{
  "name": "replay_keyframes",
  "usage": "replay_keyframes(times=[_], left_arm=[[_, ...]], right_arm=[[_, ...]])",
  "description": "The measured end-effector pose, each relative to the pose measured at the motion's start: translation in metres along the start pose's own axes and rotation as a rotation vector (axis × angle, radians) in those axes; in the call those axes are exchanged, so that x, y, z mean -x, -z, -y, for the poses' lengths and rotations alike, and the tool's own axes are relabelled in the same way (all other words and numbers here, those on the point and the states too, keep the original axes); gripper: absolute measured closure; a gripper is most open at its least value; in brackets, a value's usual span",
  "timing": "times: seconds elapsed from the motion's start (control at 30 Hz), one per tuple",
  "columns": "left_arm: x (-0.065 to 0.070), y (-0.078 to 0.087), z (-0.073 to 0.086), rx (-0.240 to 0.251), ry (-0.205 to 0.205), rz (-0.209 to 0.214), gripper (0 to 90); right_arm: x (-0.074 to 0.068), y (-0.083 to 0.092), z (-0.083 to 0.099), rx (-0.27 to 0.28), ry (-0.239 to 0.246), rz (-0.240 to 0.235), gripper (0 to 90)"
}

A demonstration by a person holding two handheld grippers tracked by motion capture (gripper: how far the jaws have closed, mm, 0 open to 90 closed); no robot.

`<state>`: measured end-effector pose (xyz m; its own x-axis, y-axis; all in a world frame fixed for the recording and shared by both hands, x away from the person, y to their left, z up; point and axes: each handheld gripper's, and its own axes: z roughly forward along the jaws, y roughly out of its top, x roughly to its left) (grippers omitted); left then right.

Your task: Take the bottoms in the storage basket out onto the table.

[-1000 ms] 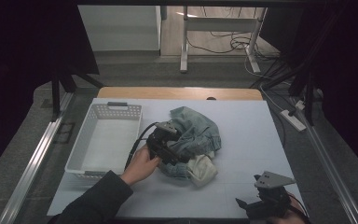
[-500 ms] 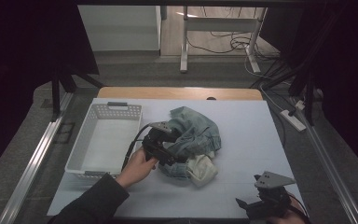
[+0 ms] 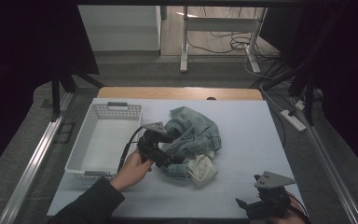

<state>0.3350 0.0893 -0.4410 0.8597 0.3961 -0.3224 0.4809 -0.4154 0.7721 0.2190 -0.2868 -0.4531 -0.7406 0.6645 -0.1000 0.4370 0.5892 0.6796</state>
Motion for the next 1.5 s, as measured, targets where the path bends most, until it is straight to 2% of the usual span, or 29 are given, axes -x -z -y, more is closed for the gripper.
replay_keyframes(times=[0.37, 0.73, 0.9, 1.07, 1.23, 1.5], left_arm=[[0.008, 0.007, 0.003, 0.009, -0.012, -0.011, 0.0], [0.013, 0.017, 0.007, -0.021, -0.029, -0.057, 0.0], [0.013, 0.021, 0.010, -0.032, -0.019, -0.070, 0.0], [0.012, 0.026, 0.013, -0.042, 0.008, -0.084, 0.6], [0.010, 0.031, 0.018, -0.048, 0.015, -0.081, 1.1], [0.009, 0.039, 0.024, -0.035, 0.023, -0.084, 1.5]], right_arm=[[0.000, 0.000, 0.000, -0.001, 0.001, 0.000, 1.8], [0.000, 0.000, 0.000, -0.001, 0.000, -0.002, 1.8], [0.000, 0.000, 0.000, -0.001, 0.001, -0.002, 1.9], [0.000, 0.000, 0.000, -0.002, 0.000, -0.002, 1.9], [0.000, 0.000, 0.000, -0.001, -0.001, -0.001, 1.9], [0.000, 0.000, 0.000, 0.000, -0.002, 0.000, 1.8]])
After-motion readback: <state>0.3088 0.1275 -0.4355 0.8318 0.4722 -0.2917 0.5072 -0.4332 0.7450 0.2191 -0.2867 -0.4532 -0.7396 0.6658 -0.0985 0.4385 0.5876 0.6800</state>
